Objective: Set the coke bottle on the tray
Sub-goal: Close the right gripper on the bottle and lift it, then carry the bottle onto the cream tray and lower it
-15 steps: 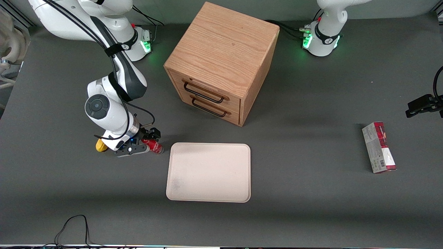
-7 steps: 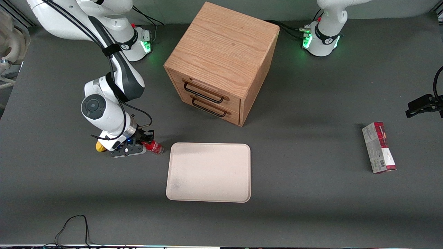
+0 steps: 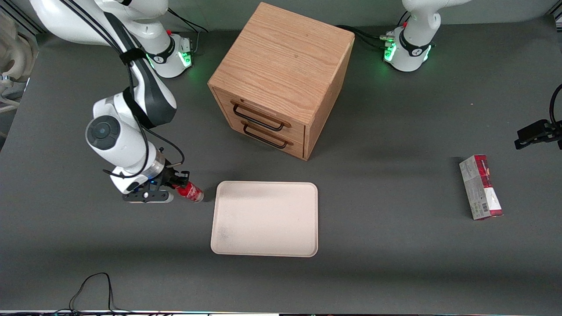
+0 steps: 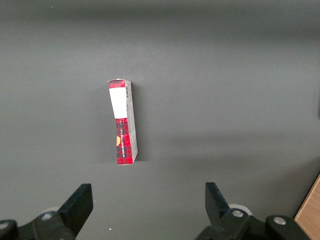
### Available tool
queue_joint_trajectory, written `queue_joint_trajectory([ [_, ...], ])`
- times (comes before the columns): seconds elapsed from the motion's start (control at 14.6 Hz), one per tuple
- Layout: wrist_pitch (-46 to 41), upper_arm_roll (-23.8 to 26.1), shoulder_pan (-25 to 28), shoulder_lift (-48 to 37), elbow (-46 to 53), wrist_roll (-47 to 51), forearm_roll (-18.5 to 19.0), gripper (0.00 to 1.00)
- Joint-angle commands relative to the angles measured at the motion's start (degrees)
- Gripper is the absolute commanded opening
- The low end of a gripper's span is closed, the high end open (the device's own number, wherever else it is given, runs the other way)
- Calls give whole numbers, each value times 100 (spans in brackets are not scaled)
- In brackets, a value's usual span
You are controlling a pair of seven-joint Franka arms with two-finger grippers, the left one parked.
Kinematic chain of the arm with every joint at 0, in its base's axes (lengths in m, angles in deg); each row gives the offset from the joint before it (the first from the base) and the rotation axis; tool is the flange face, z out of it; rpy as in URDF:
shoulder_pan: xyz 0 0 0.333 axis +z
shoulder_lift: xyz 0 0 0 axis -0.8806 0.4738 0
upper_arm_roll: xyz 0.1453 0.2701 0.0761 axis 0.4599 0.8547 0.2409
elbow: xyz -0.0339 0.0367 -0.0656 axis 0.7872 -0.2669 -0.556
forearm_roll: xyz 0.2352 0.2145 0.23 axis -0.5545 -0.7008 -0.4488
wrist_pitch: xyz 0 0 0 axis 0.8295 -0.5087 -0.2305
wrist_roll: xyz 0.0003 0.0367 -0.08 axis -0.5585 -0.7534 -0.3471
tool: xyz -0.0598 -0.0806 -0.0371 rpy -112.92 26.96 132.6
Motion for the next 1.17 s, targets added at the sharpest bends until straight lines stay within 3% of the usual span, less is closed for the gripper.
queue_joint_trajectory([
  [0.0, -873, 24, 20, -71, 848, 260, 50, 0],
  [0.27, -1517, 24, 72, 78, 1824, 365, -91, 0],
  [0.41, -1553, 16, 256, 603, 2622, 548, -91, 0],
  [0.89, -1492, 7, 942, 2581, 4900, 1516, 445, 0],
  [1.1, -1238, 7, 1021, 2864, 4982, 1508, 550, 0],
])
